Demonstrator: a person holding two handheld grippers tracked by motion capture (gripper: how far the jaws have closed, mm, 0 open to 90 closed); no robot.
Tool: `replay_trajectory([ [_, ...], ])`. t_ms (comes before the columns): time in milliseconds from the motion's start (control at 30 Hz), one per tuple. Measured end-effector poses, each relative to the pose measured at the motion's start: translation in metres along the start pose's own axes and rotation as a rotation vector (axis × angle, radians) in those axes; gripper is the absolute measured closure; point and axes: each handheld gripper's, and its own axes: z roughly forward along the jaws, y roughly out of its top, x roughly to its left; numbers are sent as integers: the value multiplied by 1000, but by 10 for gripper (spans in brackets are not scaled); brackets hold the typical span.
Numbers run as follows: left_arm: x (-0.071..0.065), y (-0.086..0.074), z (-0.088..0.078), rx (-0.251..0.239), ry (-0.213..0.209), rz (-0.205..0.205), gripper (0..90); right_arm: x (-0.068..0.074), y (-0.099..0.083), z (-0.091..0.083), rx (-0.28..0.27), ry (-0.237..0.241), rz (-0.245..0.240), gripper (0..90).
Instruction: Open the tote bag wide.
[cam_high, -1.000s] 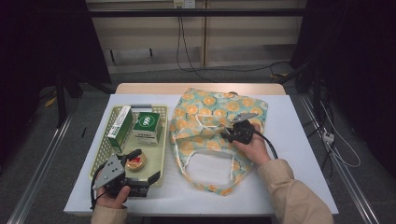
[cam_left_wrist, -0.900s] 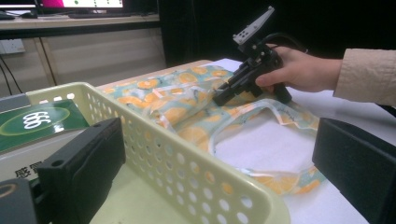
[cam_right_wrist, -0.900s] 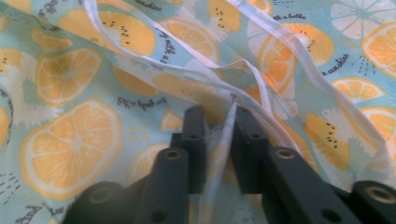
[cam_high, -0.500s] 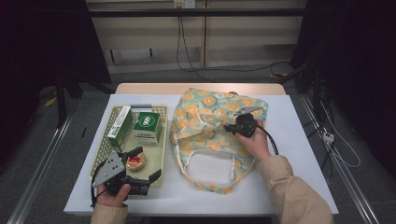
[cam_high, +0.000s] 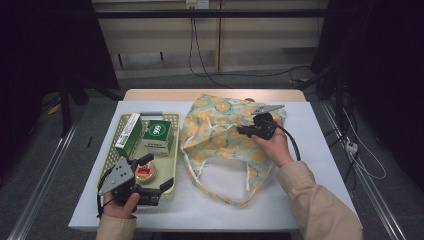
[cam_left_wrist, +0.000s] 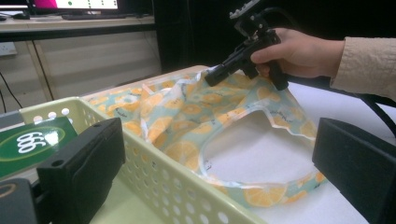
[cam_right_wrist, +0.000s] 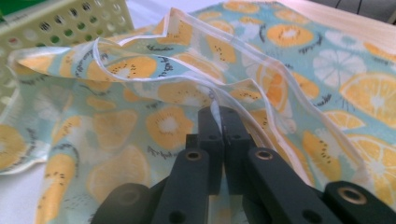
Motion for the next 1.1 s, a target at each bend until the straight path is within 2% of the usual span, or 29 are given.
replay_trajectory([
  [67, 0, -1, 0, 2, -1, -1, 26, 0, -5, 4, -7, 14, 29, 817],
  [100, 0, -2, 0, 3, -1, 0, 26, 0, -6, 6, 6, 5, 41, 752],
  [133, 0, -2, 1, 3, -2, -1, 26, 0, -7, 7, 21, 4, 52, 733],
  [167, 1, -2, 1, 1, -1, -1, 26, 0, -7, 8, 27, 10, 49, 731],
  [233, 1, -3, 1, 4, -2, -3, 26, 2, -5, 8, 30, 2, 26, 669],
  [300, 1, -4, 2, 7, -5, -6, 26, 3, -2, 8, 42, 16, 18, 628],
  [367, 1, -5, 3, 10, -7, -5, 26, 5, 0, 8, 67, 2, -13, 591],
  [433, 1, -6, 4, 13, -10, -5, 26, 6, 4, 7, 61, 35, -40, 561],
  [567, 1, -8, 6, 20, -15, -9, 26, 10, 14, 4, 66, 43, -81, 535],
  [667, 1, -9, 7, 23, -15, -10, 26, 10, 16, 5, 34, 67, -73, 511],
  [767, 1, -9, 6, 21, -17, -11, 26, 12, 7, 16, 64, 80, -101, 461],
  [900, 2, -9, 4, 17, -8, -12, 26, 12, -11, 32, 97, 93, -84, 434],
  [1033, 3, -8, 2, 11, -6, -13, 26, 9, -23, 43, 143, 54, -87, 430],
  [1100, 3, -7, 1, 5, -4, -16, 26, 7, -25, 45, 138, 46, -100, 472],
])
